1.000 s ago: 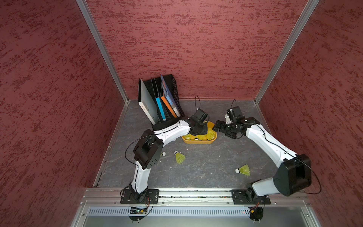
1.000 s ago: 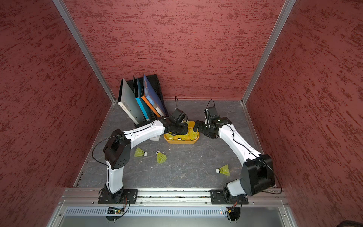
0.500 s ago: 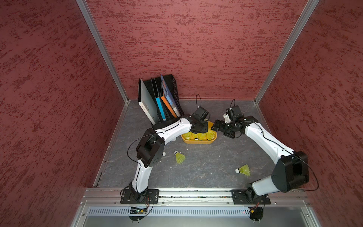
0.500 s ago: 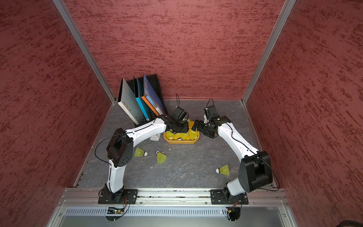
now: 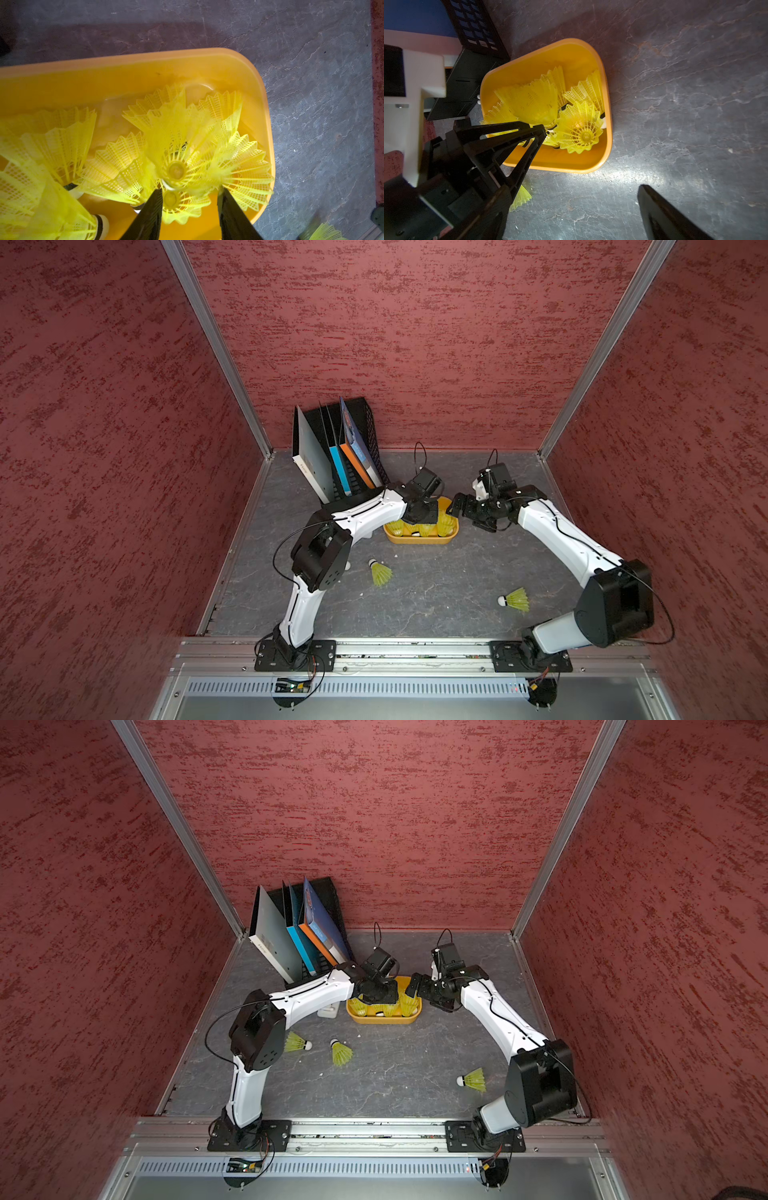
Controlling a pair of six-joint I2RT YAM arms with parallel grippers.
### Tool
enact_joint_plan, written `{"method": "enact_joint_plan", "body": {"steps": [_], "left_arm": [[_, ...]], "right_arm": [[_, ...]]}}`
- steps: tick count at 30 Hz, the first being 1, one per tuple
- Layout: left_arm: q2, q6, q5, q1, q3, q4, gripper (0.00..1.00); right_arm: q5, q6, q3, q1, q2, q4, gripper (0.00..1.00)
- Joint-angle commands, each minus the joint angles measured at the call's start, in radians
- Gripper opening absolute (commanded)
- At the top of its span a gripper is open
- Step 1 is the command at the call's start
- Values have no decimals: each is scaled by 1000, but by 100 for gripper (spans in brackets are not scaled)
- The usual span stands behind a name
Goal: Put the shuttlecocks into the storage box
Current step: Place the shuttlecock in the storage box.
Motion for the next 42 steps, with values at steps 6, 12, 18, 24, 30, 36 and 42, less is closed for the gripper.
{"method": "enact_joint_plan", "body": {"steps": [6,12,18,24,30,36,42], "left_arm": [[-51,-4,-41,-2,1,2,49],[-110,-1,-114,-18,-11,-5,67],[-213,25,-116,-21,-107,91,72],[-286,109,-44,-21,-197,176,72],[-346,188,77,-29,-306,290,72],[-368,311,230,-73,-379,384,71],[-335,418,372,-152,-431,452,69]], "right_arm": [[-11,3,-19,-6,-25,30,98],[28,7,-23,-5,-46,23,98],[108,32,-21,-6,-116,-32,98],[173,77,-31,-4,-192,-140,98],[235,129,-52,2,-256,-270,98],[289,220,-73,8,-315,-389,98],[349,377,-72,11,-372,-544,98]]}}
